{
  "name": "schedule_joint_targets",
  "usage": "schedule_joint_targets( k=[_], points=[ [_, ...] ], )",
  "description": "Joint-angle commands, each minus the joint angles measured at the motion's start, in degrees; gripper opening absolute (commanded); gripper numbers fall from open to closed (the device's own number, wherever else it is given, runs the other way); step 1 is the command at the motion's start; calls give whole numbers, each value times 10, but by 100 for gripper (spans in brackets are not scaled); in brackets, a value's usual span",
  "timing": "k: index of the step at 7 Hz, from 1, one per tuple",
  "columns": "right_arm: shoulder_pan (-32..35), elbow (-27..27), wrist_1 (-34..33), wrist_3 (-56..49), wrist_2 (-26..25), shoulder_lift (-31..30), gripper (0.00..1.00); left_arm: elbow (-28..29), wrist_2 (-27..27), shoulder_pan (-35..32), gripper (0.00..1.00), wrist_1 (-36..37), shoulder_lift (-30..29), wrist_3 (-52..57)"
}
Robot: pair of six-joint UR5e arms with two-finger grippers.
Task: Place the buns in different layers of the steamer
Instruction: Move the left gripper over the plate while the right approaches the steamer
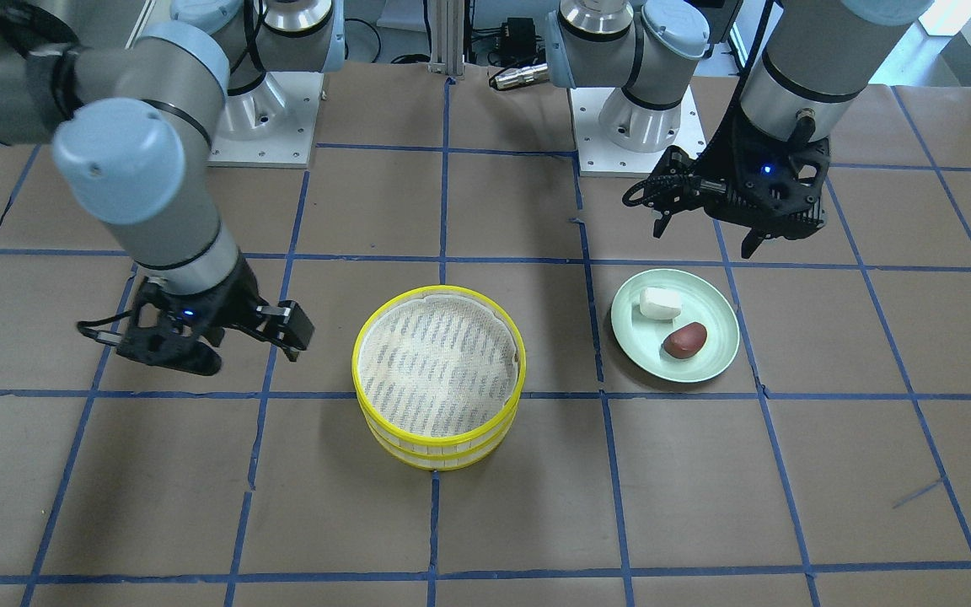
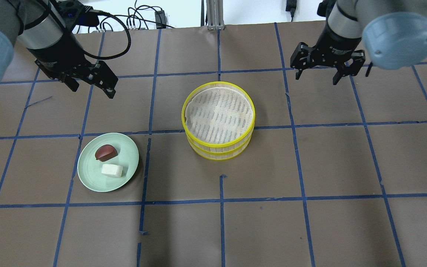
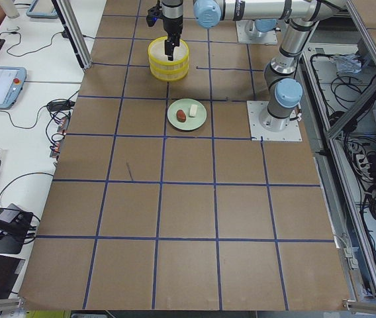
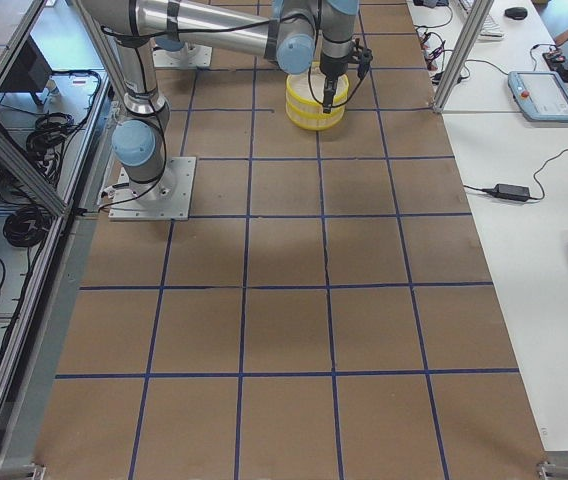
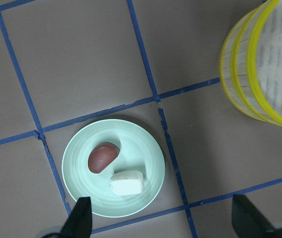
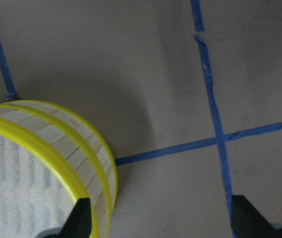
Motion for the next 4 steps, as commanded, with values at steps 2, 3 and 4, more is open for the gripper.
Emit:
schedule_joint_targets(
  k=[2, 3, 4],
  points=[
    [31, -47, 106, -106, -8, -62, 100, 0, 0, 1, 100, 1, 0, 0],
    [24, -45, 114, -111, -16, -61, 100, 0, 0, 3, 100, 0, 0, 1],
    [24, -46, 112, -111, -10, -62, 100, -1, 0, 5, 100, 0, 0, 5]
  ],
)
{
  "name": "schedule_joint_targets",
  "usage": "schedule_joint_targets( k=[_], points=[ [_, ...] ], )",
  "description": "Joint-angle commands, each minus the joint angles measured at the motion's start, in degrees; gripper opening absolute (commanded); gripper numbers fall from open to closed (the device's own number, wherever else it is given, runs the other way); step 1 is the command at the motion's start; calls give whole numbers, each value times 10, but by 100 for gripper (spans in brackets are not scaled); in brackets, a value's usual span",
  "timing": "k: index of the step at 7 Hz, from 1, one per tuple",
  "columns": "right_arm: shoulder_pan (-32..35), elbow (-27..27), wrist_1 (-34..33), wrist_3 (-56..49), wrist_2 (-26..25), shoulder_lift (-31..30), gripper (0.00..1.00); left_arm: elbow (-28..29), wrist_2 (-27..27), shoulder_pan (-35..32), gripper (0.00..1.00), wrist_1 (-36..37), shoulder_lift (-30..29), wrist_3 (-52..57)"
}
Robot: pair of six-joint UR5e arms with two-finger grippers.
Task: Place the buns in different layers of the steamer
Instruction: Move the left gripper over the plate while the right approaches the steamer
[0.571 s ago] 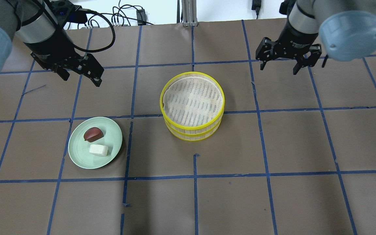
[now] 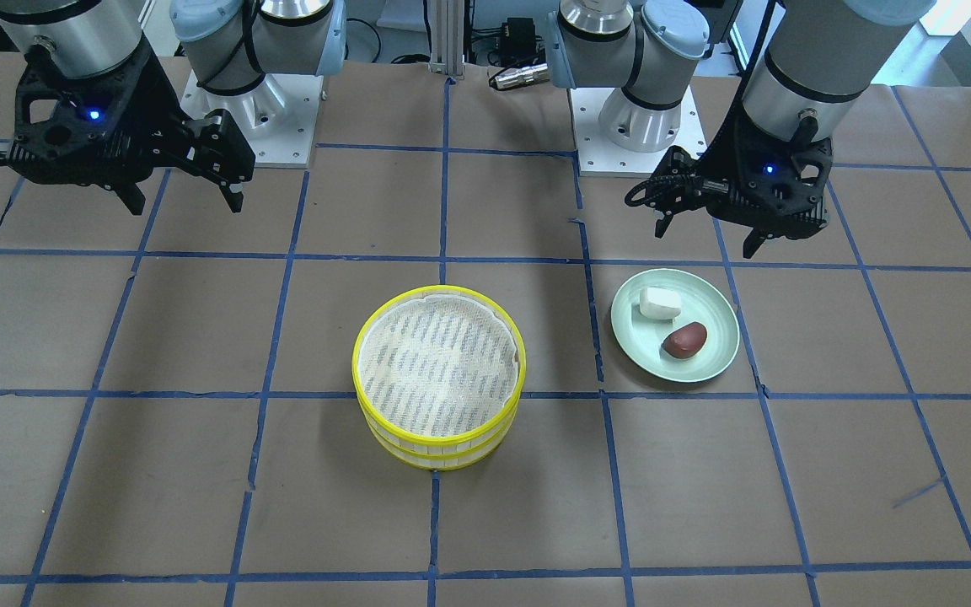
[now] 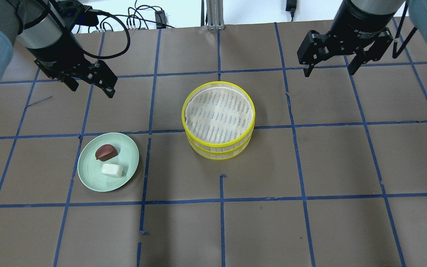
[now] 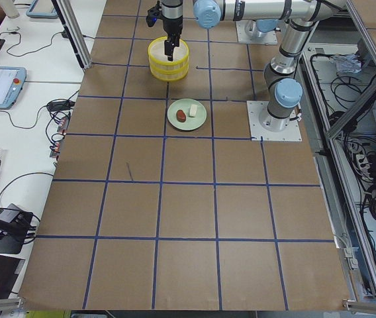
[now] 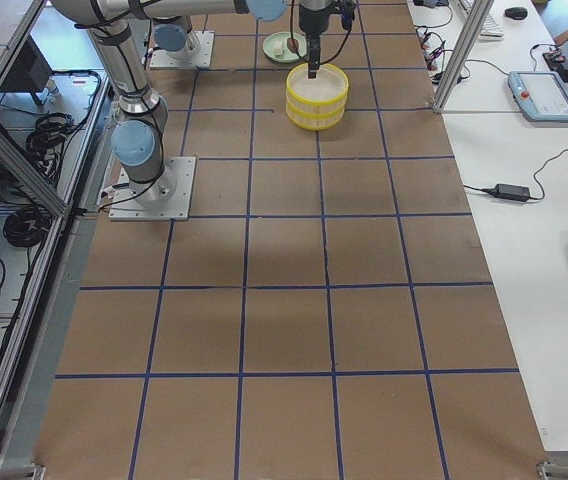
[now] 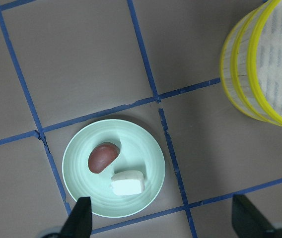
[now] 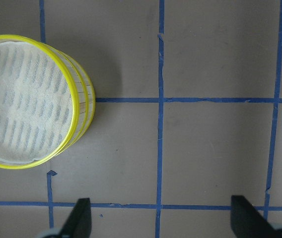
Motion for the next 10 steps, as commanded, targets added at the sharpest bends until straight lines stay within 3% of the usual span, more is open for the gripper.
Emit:
schedule_joint_targets(
  k=[1, 4, 5, 7, 8, 9, 10],
  points=[
    [0, 4, 16, -9, -2, -3, 100, -2, 0, 3, 100, -1, 0, 4],
    [-1, 46, 24, -7, 0, -2, 100, -12, 1, 4, 100, 9, -6, -5],
    [1, 55, 11, -9, 4, 3, 100, -18, 0, 5, 100, 49, -20, -3],
    [12, 58, -22, 65, 2, 40, 100, -87, 7, 5, 100, 136, -78, -1],
    [45, 57, -124, 75, -5, 92, 100, -130, 36, 8, 100, 185, -99, 1],
    [88, 57, -161, 103, -5, 127, 100, -166, 76, 8, 99, 234, -105, 0],
    [104, 57, -205, 155, -2, 150, 100, -196, 83, 9, 98, 251, -105, 1]
  ],
)
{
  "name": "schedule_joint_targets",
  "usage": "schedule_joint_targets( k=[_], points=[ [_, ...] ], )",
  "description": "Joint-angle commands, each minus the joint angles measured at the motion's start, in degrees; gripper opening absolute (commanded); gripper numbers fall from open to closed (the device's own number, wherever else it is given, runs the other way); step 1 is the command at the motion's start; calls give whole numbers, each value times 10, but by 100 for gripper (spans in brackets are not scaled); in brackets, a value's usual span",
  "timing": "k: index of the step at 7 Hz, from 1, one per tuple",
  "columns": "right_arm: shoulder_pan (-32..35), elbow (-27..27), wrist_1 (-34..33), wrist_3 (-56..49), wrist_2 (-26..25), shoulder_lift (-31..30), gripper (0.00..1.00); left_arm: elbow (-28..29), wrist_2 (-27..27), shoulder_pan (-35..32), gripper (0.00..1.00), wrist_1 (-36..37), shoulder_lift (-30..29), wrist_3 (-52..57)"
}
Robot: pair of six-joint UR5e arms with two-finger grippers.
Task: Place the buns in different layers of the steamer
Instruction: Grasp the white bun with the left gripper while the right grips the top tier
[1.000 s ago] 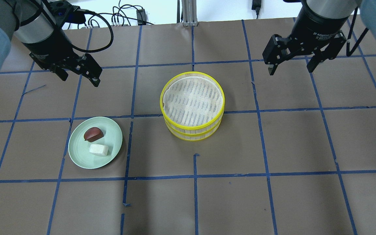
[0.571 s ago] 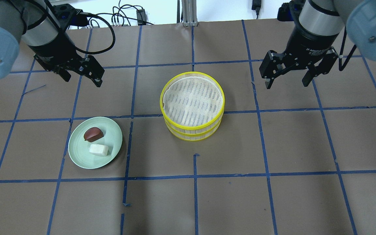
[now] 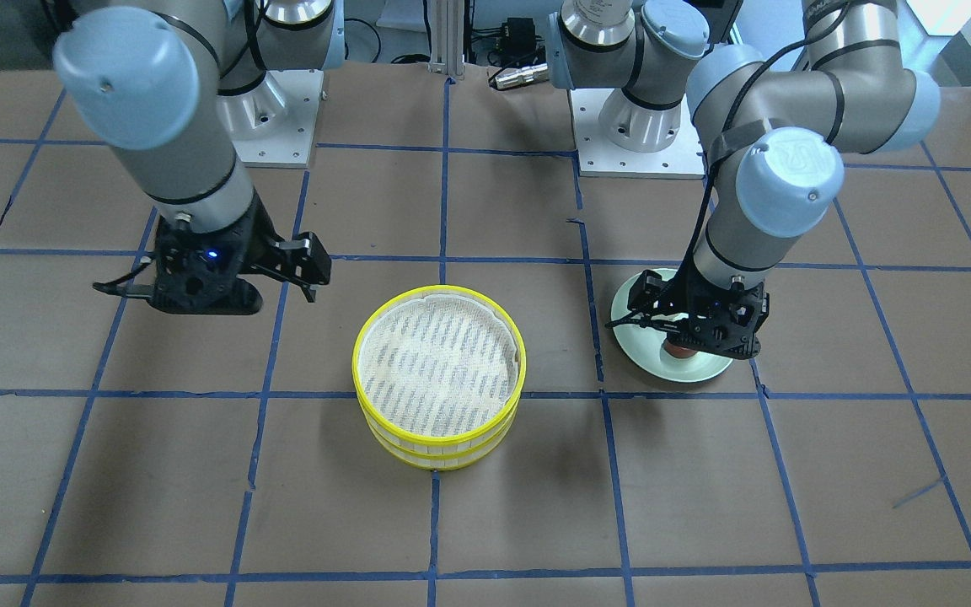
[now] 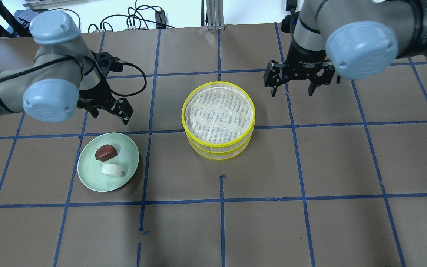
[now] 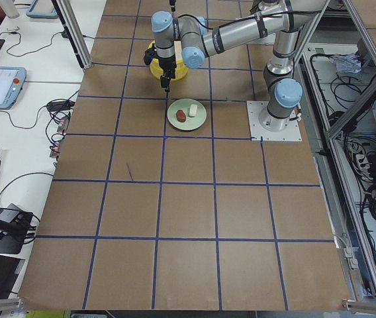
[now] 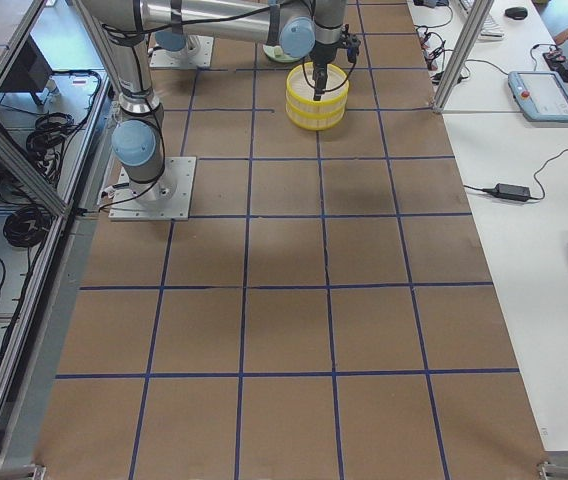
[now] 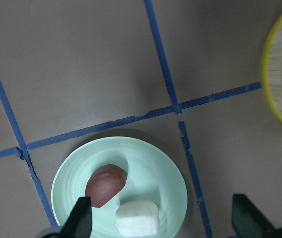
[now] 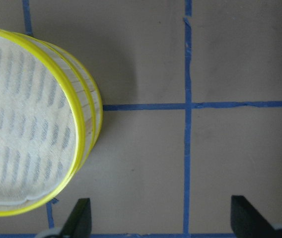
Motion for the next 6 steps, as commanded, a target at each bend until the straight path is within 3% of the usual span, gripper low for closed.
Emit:
schedule_joint_targets(
  k=[1, 2, 4, 5, 6],
  points=[
    [38, 2, -86, 82, 5, 50, 100, -52, 31, 15, 98, 33, -5, 1],
    [46, 2, -92, 82, 5, 67, 100, -78, 32, 38, 98, 21, -2, 4],
    [46, 23, -174, 80, 4, 108, 98, -127, 31, 64, 98, 21, -2, -1],
    [46, 41, -196, 79, 0, 111, 92, -133, 29, 65, 98, 21, -3, -8],
    [50, 46, -198, 79, -2, 113, 77, -135, 25, 64, 98, 19, -6, -29]
  ],
)
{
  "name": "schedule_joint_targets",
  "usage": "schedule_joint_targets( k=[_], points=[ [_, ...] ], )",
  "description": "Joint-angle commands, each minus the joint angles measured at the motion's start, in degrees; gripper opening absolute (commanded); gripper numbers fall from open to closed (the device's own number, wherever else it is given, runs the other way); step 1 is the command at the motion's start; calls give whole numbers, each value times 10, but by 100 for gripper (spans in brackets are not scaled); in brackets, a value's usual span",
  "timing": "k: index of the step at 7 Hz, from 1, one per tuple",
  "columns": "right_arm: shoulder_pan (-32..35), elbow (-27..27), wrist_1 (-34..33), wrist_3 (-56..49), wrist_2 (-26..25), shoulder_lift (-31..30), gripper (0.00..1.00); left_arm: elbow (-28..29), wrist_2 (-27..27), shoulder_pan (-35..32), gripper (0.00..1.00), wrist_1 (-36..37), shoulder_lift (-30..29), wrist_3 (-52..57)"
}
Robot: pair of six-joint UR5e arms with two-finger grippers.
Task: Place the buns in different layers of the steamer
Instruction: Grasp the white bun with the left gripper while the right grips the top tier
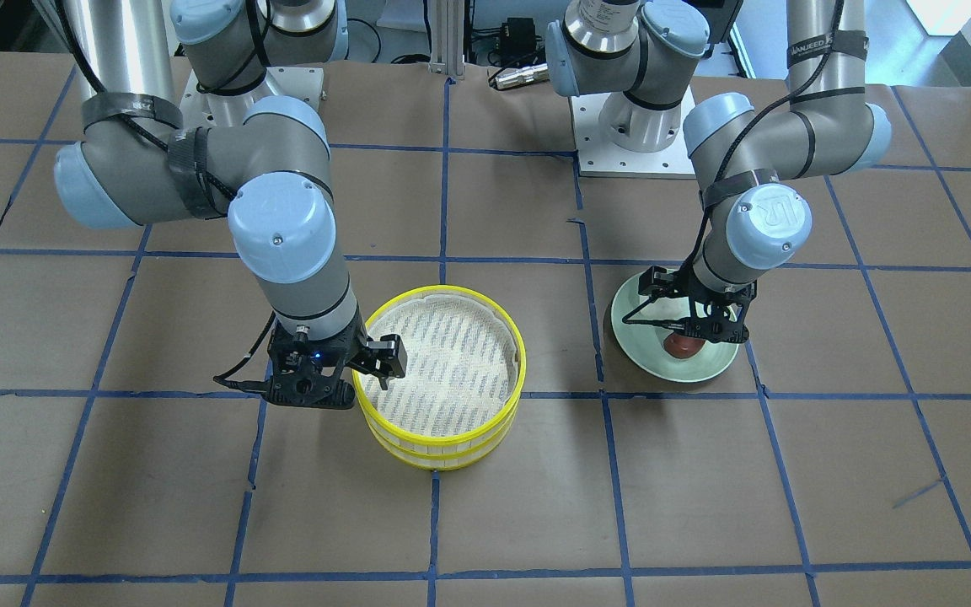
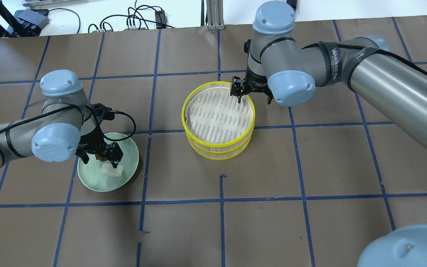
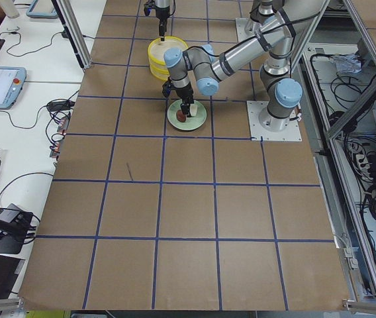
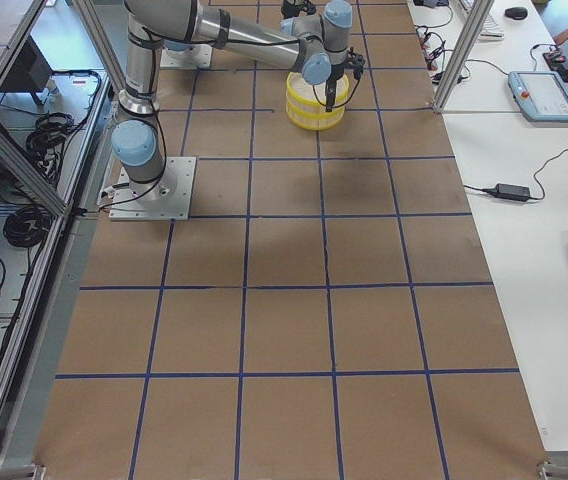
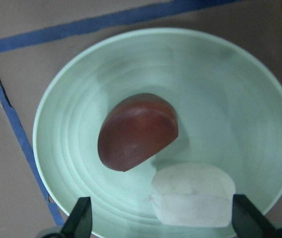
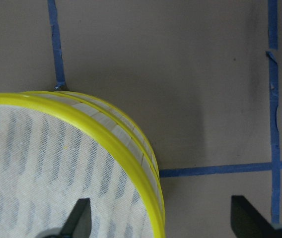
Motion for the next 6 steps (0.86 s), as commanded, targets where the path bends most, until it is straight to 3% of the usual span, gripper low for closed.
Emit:
schedule_joint_targets(
  k=[1, 2, 4, 6],
  points=[
    [3, 11, -16, -1, 4, 4, 24, -6, -11, 1, 98, -8, -4, -25],
    [3, 11, -10, 2, 4, 1, 8, -6, -23, 2, 98, -8, -5, -26],
    [8, 10, -3, 8, -2, -9, 7, -6, -52, -5, 98, -9, -5, -46],
    [13, 6, 51, 9, -3, -40, 7, -6, -55, -5, 98, -10, -7, -52]
  ],
)
